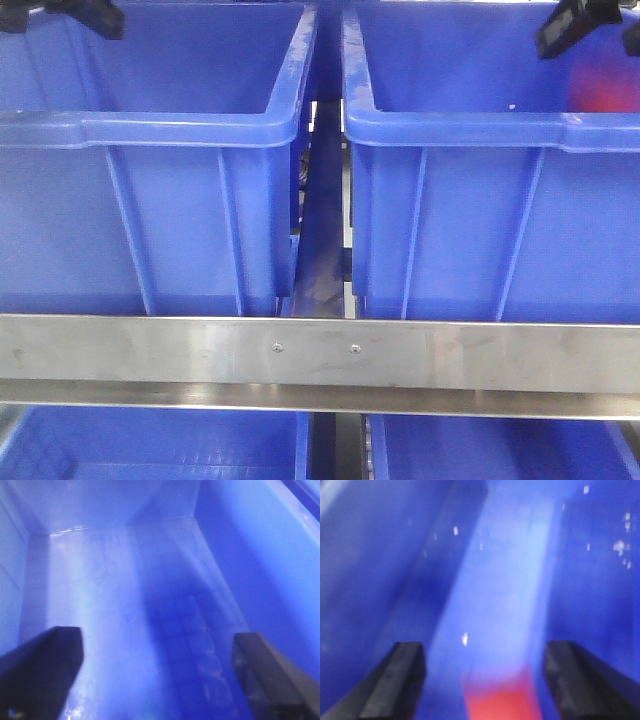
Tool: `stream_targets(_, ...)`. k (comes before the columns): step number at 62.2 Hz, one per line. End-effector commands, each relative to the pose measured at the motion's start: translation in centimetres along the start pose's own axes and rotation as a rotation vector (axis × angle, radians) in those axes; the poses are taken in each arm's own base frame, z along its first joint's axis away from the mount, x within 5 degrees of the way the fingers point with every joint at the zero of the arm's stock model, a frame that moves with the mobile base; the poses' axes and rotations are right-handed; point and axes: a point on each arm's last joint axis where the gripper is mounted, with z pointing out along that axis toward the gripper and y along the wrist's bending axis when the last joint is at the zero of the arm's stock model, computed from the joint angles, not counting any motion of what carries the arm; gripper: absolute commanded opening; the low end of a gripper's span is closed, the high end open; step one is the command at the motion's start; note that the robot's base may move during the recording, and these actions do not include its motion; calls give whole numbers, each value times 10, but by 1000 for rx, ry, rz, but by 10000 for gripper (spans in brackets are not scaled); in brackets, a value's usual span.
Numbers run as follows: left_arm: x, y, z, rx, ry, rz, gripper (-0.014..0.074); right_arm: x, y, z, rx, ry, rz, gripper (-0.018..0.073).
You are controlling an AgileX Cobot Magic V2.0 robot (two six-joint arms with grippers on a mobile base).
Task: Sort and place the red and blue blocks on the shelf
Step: 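Open the right gripper to drop the red cube into its bin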
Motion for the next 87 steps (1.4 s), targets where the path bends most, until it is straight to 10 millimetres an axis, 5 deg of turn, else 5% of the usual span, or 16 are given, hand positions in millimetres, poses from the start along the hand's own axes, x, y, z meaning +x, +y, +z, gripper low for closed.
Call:
stream_targets(1, -23, -3, -10, 7, -121, 2, 690, -22, 0, -11, 5, -118, -26, 626)
stream_targets(30, -21, -3, -10, 8, -98, 2, 668, -23, 0, -12, 5, -128, -29, 626)
stream_targets(46, -30, -1, -17, 2, -154, 0, 465, -32, 0, -18, 6, -185, -33, 622)
stream_targets(51, -36, -1, -23, 1, -178, -1, 319, -34, -1, -22, 10, -204, -32, 566)
stream_targets(57, -41, -1, -32, 2, -205, 3, 104, -37, -6, -30, 26, -221, -25, 350)
stream_targets(63, -45, -1, -39, -1, -225, 15, 140, -38, -13, -39, 51, -226, -15, 23)
stream_targets(68, -47, 3, -45, -13, -239, 12, 125, -40, -20, -46, 80, -237, -4, 88)
stream_targets(87, -45, 16, -72, -51, -254, -79, 125, -33, -31, -69, 110, -159, 83, 49)
